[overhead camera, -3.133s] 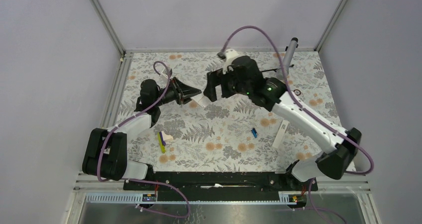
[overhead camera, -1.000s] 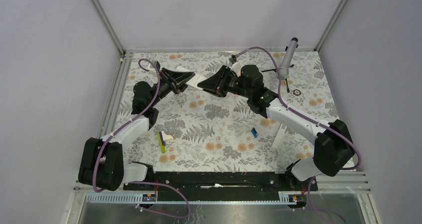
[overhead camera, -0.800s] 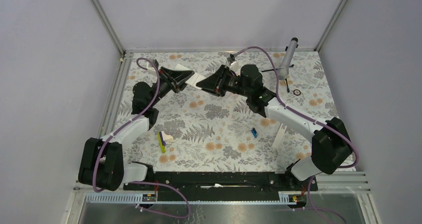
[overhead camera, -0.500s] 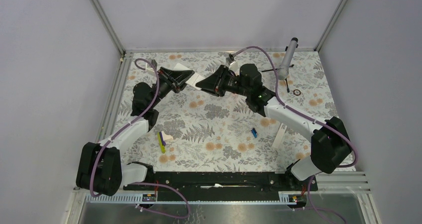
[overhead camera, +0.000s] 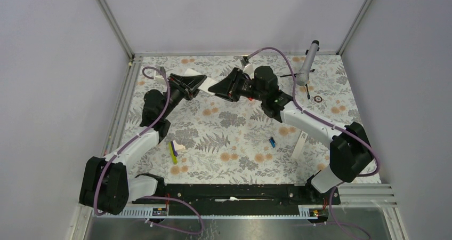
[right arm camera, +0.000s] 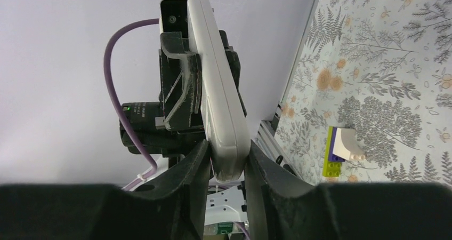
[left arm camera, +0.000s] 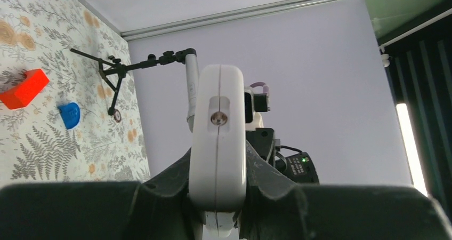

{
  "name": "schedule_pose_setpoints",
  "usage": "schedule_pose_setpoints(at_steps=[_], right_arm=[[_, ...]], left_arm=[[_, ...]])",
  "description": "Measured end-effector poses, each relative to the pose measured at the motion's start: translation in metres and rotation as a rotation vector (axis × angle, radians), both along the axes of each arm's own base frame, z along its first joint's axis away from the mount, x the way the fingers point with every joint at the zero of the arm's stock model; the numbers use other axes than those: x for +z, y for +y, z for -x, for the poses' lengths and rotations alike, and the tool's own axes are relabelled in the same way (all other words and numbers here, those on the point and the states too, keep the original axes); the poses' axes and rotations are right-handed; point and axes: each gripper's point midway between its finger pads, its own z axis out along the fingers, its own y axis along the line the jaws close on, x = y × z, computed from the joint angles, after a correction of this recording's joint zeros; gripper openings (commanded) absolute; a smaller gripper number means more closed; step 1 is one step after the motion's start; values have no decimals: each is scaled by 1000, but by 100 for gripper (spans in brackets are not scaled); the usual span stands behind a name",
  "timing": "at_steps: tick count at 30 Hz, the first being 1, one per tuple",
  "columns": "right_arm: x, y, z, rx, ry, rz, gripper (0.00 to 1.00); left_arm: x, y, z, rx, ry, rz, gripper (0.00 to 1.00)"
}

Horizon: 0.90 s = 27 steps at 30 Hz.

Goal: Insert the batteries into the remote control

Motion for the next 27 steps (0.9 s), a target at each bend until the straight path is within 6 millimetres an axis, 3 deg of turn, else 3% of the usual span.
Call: schedule_pose_setpoints(at_steps=[2, 5, 8, 11, 17, 19, 27], right_arm=[[-2, -1, 0, -1, -26, 21, 51], [-8, -3, 2, 9, -96, 67, 69], [-11, -14, 6, 13, -166, 109, 88], [1, -27, 14, 30, -256, 121, 98], [52, -51, 51, 113, -516, 82, 99], [59, -54, 60, 144, -588, 85, 100], [25, -63, 60, 186, -654, 243, 100]], left_arm=[[-3, -3, 2, -9, 0, -20, 0], [-8, -25, 21, -119, 3, -63, 0], [-4, -31, 32, -184, -32, -111, 0], [8, -40, 45, -262, -101, -162, 0], [7, -48, 63, -361, -161, -238, 0], [4, -49, 65, -377, -161, -256, 0], [2, -49, 72, -406, -198, -332, 0]])
